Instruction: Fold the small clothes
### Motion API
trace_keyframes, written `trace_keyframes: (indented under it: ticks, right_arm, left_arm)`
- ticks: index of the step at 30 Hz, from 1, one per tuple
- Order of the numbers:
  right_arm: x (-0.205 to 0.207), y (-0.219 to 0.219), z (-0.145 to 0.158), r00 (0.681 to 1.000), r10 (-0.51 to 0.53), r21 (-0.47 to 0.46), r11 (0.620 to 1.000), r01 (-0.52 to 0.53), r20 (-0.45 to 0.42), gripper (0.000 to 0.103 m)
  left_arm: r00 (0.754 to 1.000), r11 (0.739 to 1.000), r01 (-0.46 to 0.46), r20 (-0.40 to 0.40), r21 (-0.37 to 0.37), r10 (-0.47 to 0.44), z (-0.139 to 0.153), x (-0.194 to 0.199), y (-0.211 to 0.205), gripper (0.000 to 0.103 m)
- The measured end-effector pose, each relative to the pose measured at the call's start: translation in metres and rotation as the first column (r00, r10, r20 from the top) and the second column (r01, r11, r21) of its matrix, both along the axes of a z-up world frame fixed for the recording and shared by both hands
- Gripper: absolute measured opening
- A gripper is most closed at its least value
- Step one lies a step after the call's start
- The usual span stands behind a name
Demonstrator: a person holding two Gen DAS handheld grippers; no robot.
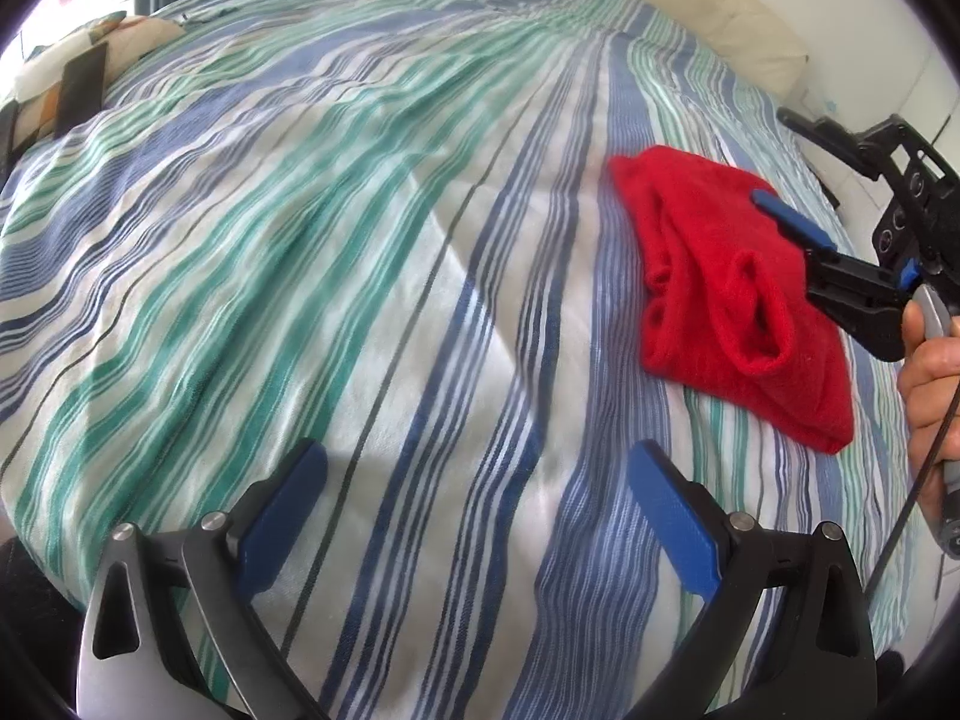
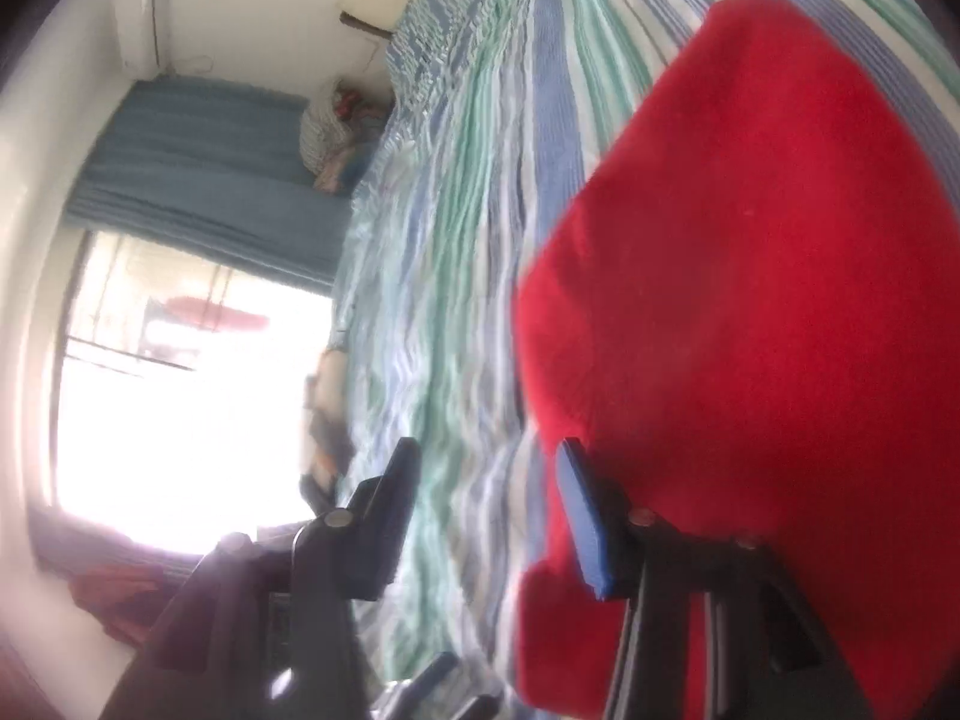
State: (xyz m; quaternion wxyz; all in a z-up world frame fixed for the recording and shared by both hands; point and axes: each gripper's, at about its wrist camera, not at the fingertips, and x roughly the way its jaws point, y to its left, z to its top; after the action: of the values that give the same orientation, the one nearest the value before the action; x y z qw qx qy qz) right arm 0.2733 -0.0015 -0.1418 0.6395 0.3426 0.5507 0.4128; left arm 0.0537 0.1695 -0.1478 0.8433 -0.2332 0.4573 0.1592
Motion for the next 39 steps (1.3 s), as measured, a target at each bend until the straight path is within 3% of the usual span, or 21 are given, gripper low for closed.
trace_keyframes:
  ticks: [1,3,5,8,11,15,17,19,22,24,26,29,30,31,32,35,37,39]
  right_arm:
    - [-0.002,-0.004,0.004,1.0,0.012,0.068,0.998,-0.011,-0.012,0.049]
    - [-0.003,-0.012,0.022,0.997,0.041,0.05,0.998,-0.044,0.06,0.049]
    - [-0.007,-0.022,0.044,0.975,0.086,-0.132,0.989,-0.059,0.207,0.049]
    - [-0.026,-0.03,0.057,0.898,0.213,-0.403,0.914,-0.043,0.386,0.046]
    - [-0.048,-0.014,0.027,0.864,0.354,-0.511,0.849,-0.135,0.359,0.033]
    - [-0.072,0.03,-0.021,0.833,0.44,-0.586,0.79,-0.182,0.334,0.034]
    - [-0.079,0.041,-0.02,0.812,0.437,-0.586,0.797,-0.149,0.388,0.037]
    - [-0.081,0.035,-0.007,0.81,0.425,-0.57,0.81,-0.141,0.404,0.041]
    - [-0.087,-0.003,0.031,0.786,0.365,-0.515,0.854,-0.07,0.499,0.041]
    - [-0.09,-0.037,0.048,0.775,0.323,-0.513,0.858,0.001,0.542,0.042]
    - [-0.087,-0.057,0.041,0.789,0.312,-0.549,0.835,0.038,0.529,0.042]
    - [-0.071,-0.061,-0.01,0.857,0.365,-0.624,0.779,-0.067,0.364,0.044]
    - [-0.071,-0.058,-0.021,0.856,0.379,-0.634,0.769,-0.08,0.352,0.045]
    - [-0.072,-0.059,-0.019,0.842,0.383,-0.624,0.778,-0.072,0.381,0.047]
    - [-0.071,-0.061,-0.011,0.837,0.38,-0.6,0.796,-0.079,0.393,0.057]
    - [-0.056,-0.08,0.019,0.842,0.291,-0.474,0.879,-0.048,0.454,0.078]
    - [-0.035,-0.093,0.03,0.846,0.202,-0.447,0.893,0.047,0.493,0.086]
    - [-0.003,-0.098,0.024,0.883,0.147,-0.442,0.894,0.074,0.445,0.086]
  left_arm:
    - [1.0,1.0,0.003,0.001,-0.002,-0.003,0.0,0.001,0.0,0.101]
    - [1.0,1.0,0.012,0.005,0.0,-0.012,0.001,0.003,-0.002,0.101]
    - [1.0,1.0,0.021,0.011,0.003,-0.021,0.002,0.005,-0.004,0.101]
    - [0.999,0.999,0.033,0.02,-0.001,-0.032,0.002,0.007,-0.008,0.101]
    - [0.999,0.999,0.044,0.026,-0.013,-0.044,0.001,0.009,-0.011,0.101]
    - [0.997,0.997,0.069,0.029,0.025,-0.07,0.001,0.008,-0.019,0.101]
    - [0.996,0.996,0.084,0.033,0.036,-0.085,0.003,0.005,-0.021,0.101]
    - [0.993,0.994,0.102,0.051,0.029,-0.103,0.008,0.001,-0.024,0.101]
    - [0.984,0.988,0.15,0.093,0.025,-0.152,0.018,-0.001,-0.034,0.101]
    - [0.974,0.981,0.192,0.118,0.026,-0.194,0.024,0.004,-0.045,0.101]
    - [0.963,0.971,0.239,0.127,0.002,-0.237,0.027,0.018,-0.055,0.101]
    - [0.96,0.965,0.258,0.124,-0.034,-0.252,0.037,0.048,-0.054,0.101]
    - [0.958,0.963,0.263,0.127,-0.05,-0.256,0.042,0.059,-0.05,0.101]
    - [0.958,0.962,0.266,0.127,-0.062,-0.256,0.046,0.07,-0.045,0.101]
    - [0.959,0.962,0.265,0.127,-0.071,-0.255,0.051,0.083,-0.04,0.101]
    - [0.945,0.94,0.319,0.117,-0.119,-0.306,0.05,0.127,-0.029,0.102]
    - [0.94,0.929,0.342,0.05,-0.139,-0.338,0.03,0.159,-0.025,0.102]
    - [0.948,0.944,0.307,-0.054,-0.118,-0.315,0.005,0.184,-0.022,0.101]
